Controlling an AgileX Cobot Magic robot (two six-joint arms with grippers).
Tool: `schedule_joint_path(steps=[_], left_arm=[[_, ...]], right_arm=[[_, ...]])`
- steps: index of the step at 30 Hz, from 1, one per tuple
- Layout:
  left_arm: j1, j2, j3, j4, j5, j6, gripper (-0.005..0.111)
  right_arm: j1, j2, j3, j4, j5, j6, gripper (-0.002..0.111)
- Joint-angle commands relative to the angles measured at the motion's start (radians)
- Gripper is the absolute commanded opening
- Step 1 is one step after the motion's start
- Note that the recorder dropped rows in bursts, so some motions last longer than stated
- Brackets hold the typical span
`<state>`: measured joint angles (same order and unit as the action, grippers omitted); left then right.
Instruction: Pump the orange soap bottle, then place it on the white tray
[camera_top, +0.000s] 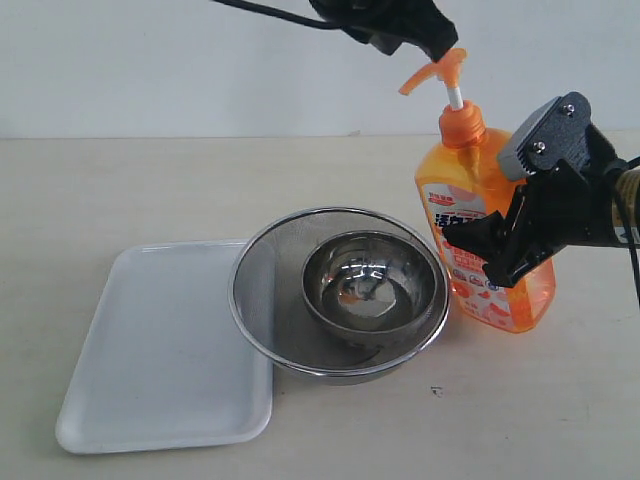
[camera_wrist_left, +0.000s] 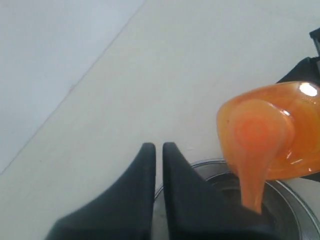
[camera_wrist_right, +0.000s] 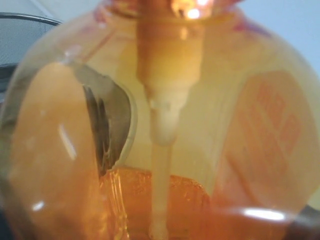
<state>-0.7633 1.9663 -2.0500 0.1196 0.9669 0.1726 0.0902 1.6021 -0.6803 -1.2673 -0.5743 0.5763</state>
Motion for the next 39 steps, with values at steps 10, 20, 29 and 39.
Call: schedule_joint_path(steps=[10,20,29,39], left_arm=[[-0.004,-0.037,0.003,-0.289,-0.033,0.128,0.005],[-0.004,-0.028,0.003,-0.313,-0.047,0.149,0.005],[-0.004,-0.003,0.003,-0.313,-0.054,0.149,0.005],[-0.004,-0.003,0.003,-0.313,-0.054,0.159,0.005]], right_arm=[[0.001,0.003,0.013,-0.024,0.009,0.002,0.000],[0.001,0.003,0.013,-0.024,0.009,0.002,0.000],[0.001,0.003,0.013,-0.024,0.009,0.002,0.000],[0.001,0.003,0.013,-0.024,0.009,0.002,0.000]])
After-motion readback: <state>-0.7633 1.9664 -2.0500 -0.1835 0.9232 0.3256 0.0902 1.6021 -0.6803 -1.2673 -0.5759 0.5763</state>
